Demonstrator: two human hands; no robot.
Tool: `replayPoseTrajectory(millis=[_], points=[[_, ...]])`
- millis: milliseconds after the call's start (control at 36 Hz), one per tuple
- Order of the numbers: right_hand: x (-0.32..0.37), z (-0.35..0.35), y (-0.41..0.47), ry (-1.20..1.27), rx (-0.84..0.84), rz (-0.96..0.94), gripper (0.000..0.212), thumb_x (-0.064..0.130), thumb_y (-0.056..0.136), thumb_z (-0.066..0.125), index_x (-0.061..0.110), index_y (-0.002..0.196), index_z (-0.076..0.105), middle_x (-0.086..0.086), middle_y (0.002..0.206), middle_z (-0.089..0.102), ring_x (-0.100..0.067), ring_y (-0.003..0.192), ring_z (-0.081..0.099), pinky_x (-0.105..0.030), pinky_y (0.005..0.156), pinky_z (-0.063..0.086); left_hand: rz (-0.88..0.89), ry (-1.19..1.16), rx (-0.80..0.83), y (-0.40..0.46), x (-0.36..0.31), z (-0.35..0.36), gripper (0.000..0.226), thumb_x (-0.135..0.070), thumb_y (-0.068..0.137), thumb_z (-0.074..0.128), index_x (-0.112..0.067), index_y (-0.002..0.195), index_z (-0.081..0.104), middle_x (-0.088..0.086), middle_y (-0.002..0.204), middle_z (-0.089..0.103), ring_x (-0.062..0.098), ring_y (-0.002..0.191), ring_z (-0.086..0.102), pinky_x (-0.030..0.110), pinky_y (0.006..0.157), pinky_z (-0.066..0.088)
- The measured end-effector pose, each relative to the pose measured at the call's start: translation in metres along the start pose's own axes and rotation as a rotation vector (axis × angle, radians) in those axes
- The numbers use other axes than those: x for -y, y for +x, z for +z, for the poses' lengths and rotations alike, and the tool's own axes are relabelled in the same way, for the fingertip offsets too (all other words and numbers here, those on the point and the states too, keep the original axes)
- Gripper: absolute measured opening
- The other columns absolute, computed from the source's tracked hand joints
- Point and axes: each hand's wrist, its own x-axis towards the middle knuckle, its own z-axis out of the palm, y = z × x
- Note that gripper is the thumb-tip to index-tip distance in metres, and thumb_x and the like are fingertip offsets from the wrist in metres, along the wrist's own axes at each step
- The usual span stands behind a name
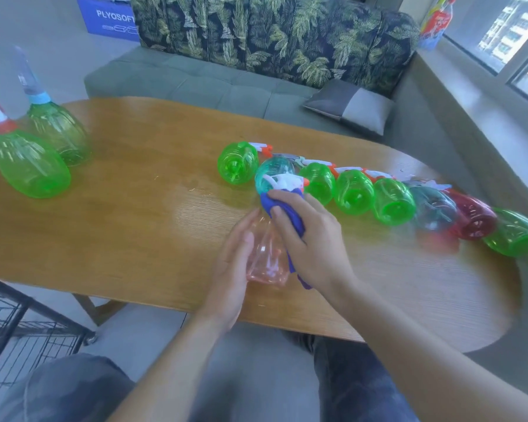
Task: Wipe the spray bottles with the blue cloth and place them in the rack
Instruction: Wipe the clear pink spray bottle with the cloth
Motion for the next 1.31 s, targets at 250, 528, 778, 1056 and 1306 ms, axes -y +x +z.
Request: replayPoseTrajectory(millis=[250, 528, 778, 1056, 1306], points=[[-0.005, 0.001, -0.040, -0.178, 0.066, -0.389, 0.032, 0.034, 0.105, 0.059, 0.021, 0.132, 0.072, 0.003, 0.099, 0.049, -0.019, 0.081, 0.055, -0.033, 0.068, 0.052, -0.044, -0.040, -0.023, 0.000, -0.004, -0.003, 0.038, -0.044, 0.112, 0.049, -0.035, 0.147, 0.062, -0.005, 0.151, 0.065, 0.019, 0.136, 0.065, 0.038, 0.100, 0.056], [-0.010, -0.026, -0.046, -0.205, 0.171, -0.605, 0.035, 0.039, 0.109, 0.052, 0.020, 0.131, 0.072, 0.003, 0.104, 0.058, -0.020, 0.085, 0.060, -0.031, 0.067, 0.054, -0.037, -0.033, 0.019, -0.004, -0.005, -0.003, 0.044, -0.047, 0.108, 0.046, -0.042, 0.149, 0.061, 0.004, 0.158, 0.059, 0.030, 0.142, 0.060, 0.051, 0.108, 0.055], [-0.007, -0.010, -0.003, 0.008, -0.004, -0.031, 0.031, 0.040, 0.105, 0.054, 0.031, 0.131, 0.067, 0.013, 0.112, 0.064, -0.009, 0.095, 0.065, -0.037, 0.085, 0.054, -0.023, 0.008, 0.012, 0.001, 0.002, -0.002, 0.041, -0.048, 0.108, 0.047, -0.047, 0.144, 0.064, -0.003, 0.158, 0.059, 0.024, 0.148, 0.054, 0.065, 0.124, 0.038], [-0.007, 0.000, -0.038, -0.067, 0.067, -0.339, 0.030, 0.032, 0.106, 0.059, 0.019, 0.129, 0.073, -0.004, 0.100, 0.061, -0.022, 0.082, 0.062, -0.038, 0.074, 0.055, -0.055, -0.026, -0.040, 0.001, -0.001, -0.003, 0.037, -0.038, 0.116, 0.044, -0.035, 0.147, 0.063, -0.008, 0.152, 0.064, 0.022, 0.143, 0.060, 0.043, 0.107, 0.056], [-0.007, -0.009, -0.060, -0.185, 0.161, -0.625, 0.029, 0.035, 0.106, 0.061, 0.022, 0.129, 0.074, 0.009, 0.103, 0.044, -0.016, 0.083, 0.054, -0.022, 0.066, 0.045, -0.076, -0.036, -0.004, -0.004, -0.009, -0.003, 0.044, -0.046, 0.107, 0.046, -0.040, 0.148, 0.062, 0.014, 0.151, 0.063, 0.039, 0.140, 0.060, 0.059, 0.118, 0.046]])
